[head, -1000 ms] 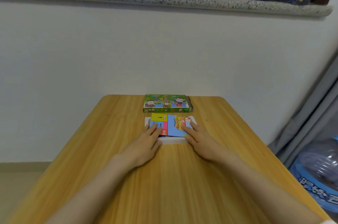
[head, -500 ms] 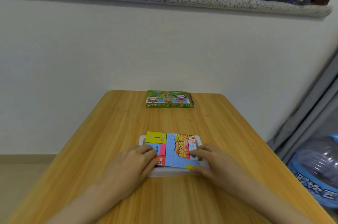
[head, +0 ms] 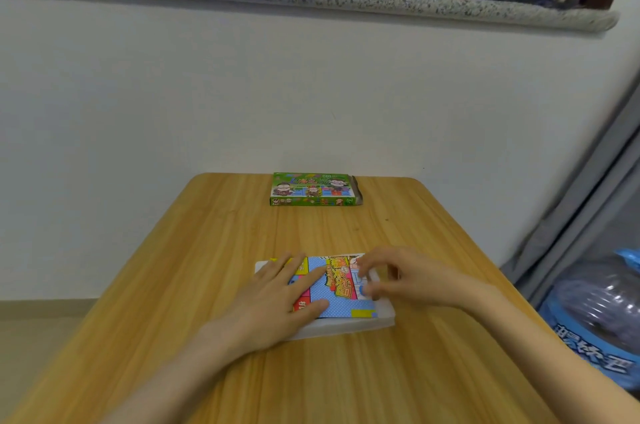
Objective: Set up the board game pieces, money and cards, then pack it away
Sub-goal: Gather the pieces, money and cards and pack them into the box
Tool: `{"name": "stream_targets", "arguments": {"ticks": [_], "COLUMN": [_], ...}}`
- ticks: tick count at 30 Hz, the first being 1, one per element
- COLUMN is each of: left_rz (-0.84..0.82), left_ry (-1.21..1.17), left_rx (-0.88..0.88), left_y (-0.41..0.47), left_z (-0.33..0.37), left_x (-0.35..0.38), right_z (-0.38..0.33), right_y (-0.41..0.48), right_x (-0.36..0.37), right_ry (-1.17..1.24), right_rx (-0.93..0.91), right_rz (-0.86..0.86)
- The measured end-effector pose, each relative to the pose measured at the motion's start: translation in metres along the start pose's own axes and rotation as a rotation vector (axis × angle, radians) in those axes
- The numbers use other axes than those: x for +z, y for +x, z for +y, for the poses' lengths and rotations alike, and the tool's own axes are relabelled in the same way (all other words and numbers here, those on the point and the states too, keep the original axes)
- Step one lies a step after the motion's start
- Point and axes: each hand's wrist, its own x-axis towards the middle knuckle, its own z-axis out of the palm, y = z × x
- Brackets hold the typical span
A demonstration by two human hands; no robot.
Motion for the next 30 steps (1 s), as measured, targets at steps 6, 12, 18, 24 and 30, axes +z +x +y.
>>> {"name": "stream_targets", "arguments": {"ticks": [6, 12, 18, 24, 30], "left_rz": [0.037, 0.049, 0.03, 0.031, 0.048], "left_ry": [0.01, -0.023, -0.004, 0.018, 0.01], "left_rx": [-0.001, -0.004, -0.006, 0.001, 0.002], "left_y": [-0.002, -0.002, 0.0, 0.001, 0.001], "left_z": [0.002, 0.003, 0.002, 0.001, -0.002], "left_x": [0.001, 0.0, 0.001, 0.001, 0.004], "right_z": [0.024, 0.033, 0.044, 0.053, 0.05], "right_y": [0.071, 0.119, 0.158, 0.163, 0.15], "right_x": [-0.005, 0.001, 0.008, 0.004, 0.001], "right_ry": [0.323, 0.395, 0.303, 0.273, 0.248], "right_rx": [0.242, 0.292, 0.318, 0.382, 0.343], "right_rz": [0.301, 0.309, 0.264, 0.244, 0.207]}}
